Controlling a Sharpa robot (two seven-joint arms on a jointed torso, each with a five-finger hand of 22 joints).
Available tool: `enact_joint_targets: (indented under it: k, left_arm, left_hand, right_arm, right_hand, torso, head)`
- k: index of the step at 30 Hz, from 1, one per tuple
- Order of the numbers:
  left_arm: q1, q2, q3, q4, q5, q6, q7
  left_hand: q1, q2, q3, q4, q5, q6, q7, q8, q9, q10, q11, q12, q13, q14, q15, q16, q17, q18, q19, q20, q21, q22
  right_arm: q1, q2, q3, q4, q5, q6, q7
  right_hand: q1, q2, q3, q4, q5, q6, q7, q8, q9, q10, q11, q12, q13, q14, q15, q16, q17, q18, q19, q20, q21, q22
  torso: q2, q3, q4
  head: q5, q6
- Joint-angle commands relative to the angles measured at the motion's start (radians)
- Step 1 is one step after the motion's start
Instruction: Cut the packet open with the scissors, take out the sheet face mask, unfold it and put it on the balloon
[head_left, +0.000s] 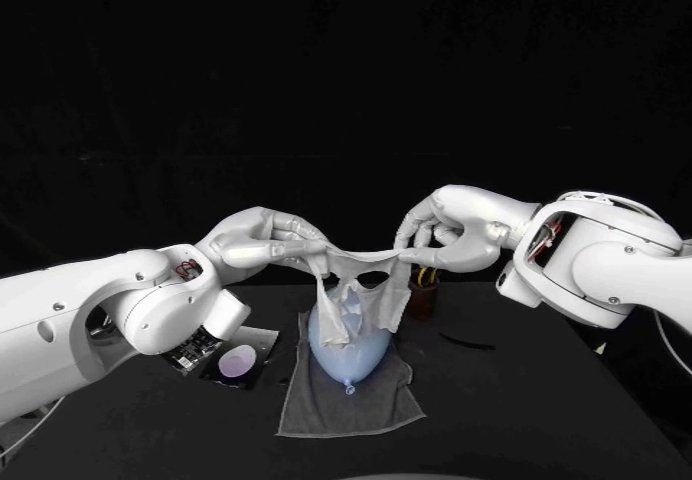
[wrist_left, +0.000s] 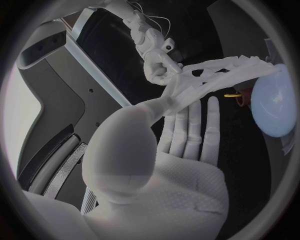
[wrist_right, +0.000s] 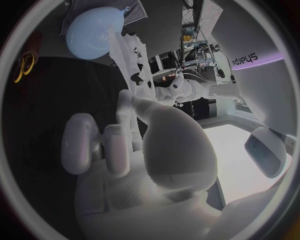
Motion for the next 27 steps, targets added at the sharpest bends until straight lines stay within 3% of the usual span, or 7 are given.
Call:
enact_joint_targets:
  k: [1,5,11,12,14,23,27]
  left_arm:
    - [-0.026,-0.005,-0.003,0.006,0.017,0.023,-0.005]
    - [-0.055,-0.011,-0.011,0.011,0.006,0.029,-0.009]
    - [-0.083,-0.013,-0.019,0.011,-0.021,0.039,-0.012]
    - [-0.09,-0.011,-0.019,0.008,-0.028,0.04,-0.013]
    - [-0.096,-0.008,-0.02,0.003,-0.038,0.041,-0.013]
    - [-0.139,0.016,-0.021,-0.061,-0.075,0.02,-0.009]
    - [-0.149,0.027,-0.021,-0.089,-0.084,0.003,-0.002]
  left_hand:
    - [-0.001,0.007,-0.007,-0.001,0.007,0.006,0.0,0.002,0.008,0.004,-0.003,0.0,-0.001,0.008,0.001,0.005,-0.001,0.012,0.004,0.0,0.005,0.001]
    - [-0.002,0.007,-0.007,-0.001,0.007,0.006,0.0,0.002,0.008,0.005,-0.003,0.0,-0.001,0.009,0.001,0.005,-0.001,0.011,0.004,0.0,0.006,0.001]
    - [-0.002,0.007,-0.008,-0.001,0.007,0.006,0.0,0.001,0.008,0.005,-0.003,0.0,-0.001,0.009,0.001,0.005,-0.001,0.011,0.004,0.0,0.007,0.002]
    - [-0.002,0.007,-0.008,-0.001,0.007,0.006,0.0,0.001,0.008,0.005,-0.003,0.0,-0.001,0.009,0.001,0.005,-0.001,0.011,0.004,0.0,0.007,0.002]
    - [-0.002,0.007,-0.008,-0.001,0.007,0.006,0.0,0.001,0.008,0.005,-0.003,0.0,-0.001,0.009,0.001,0.005,-0.001,0.011,0.004,0.0,0.007,0.002]
    - [-0.002,0.008,-0.008,-0.001,0.007,0.006,-0.001,0.001,0.008,0.005,-0.003,0.0,-0.002,0.009,0.001,0.005,-0.002,0.011,0.004,0.0,0.008,0.003]
    - [-0.001,0.009,-0.008,-0.001,0.007,0.007,-0.001,0.001,0.008,0.005,-0.004,0.0,-0.002,0.009,0.001,0.005,-0.002,0.011,0.003,-0.001,0.009,0.003]
  right_arm:
    - [-0.019,-0.004,-0.003,0.004,0.014,0.022,-0.015]
    - [-0.052,-0.008,-0.006,0.009,0.014,0.023,-0.018]
    - [-0.094,-0.005,-0.007,0.008,0.008,0.027,-0.022]
    - [-0.104,-0.003,-0.007,0.006,0.003,0.028,-0.023]
    - [-0.112,0.0,-0.008,0.0,-0.001,0.028,-0.024]
    - [-0.185,0.048,-0.008,-0.067,-0.041,0.008,-0.031]
    - [-0.203,0.069,-0.008,-0.099,-0.057,-0.01,-0.032]
  right_hand:
    - [0.0,0.004,0.006,0.001,0.002,0.01,0.0,0.003,0.009,-0.007,-0.003,0.003,0.001,0.059,-0.007,0.007,0.018,-0.008,0.009,-0.002,-0.001,0.183]
    - [0.0,0.004,0.006,0.001,0.002,0.01,0.0,0.003,0.009,-0.007,-0.003,0.003,0.001,0.059,-0.007,0.007,0.018,-0.008,0.009,-0.002,-0.001,0.183]
    - [-0.001,0.004,0.007,0.001,0.002,0.01,0.0,0.004,0.01,-0.008,-0.003,0.004,0.002,0.059,-0.007,0.007,0.017,-0.008,0.008,-0.002,-0.005,0.182]
    - [-0.001,0.004,0.007,0.001,0.002,0.01,0.0,0.004,0.01,-0.008,-0.003,0.004,0.002,0.059,-0.007,0.007,0.017,-0.008,0.008,-0.002,-0.005,0.182]
    - [-0.001,0.004,0.007,0.001,0.002,0.01,0.0,0.004,0.01,-0.008,-0.003,0.004,0.002,0.059,-0.007,0.007,0.017,-0.008,0.008,-0.002,-0.005,0.182]
    - [-0.001,0.004,0.008,0.001,0.002,0.009,0.0,0.005,0.01,-0.009,-0.003,0.005,0.003,0.059,-0.007,0.006,0.015,-0.007,0.007,-0.002,-0.009,0.181]
    - [-0.001,0.004,0.008,0.001,0.002,0.009,0.0,0.005,0.01,-0.009,-0.003,0.005,0.003,0.059,-0.007,0.006,0.015,-0.007,0.007,-0.002,-0.009,0.181]
  torso:
    - [-0.001,0.0033,0.0004]
    - [0.003,0.0047,0.0012]
    - [0.026,0.0054,-0.0023]
    - [0.029,0.0056,-0.0031]
    - [0.036,0.0061,-0.0038]
    - [0.057,0.0084,-0.0071]
    - [0.067,0.009,-0.0079]
  head:
    - [-0.002,-0.023]
    - [0.001,-0.038]
    - [0.002,-0.042]
    - [0.002,-0.049]
    - [0.002,-0.05]
    - [0.006,-0.061]
    - [0.007,-0.062]
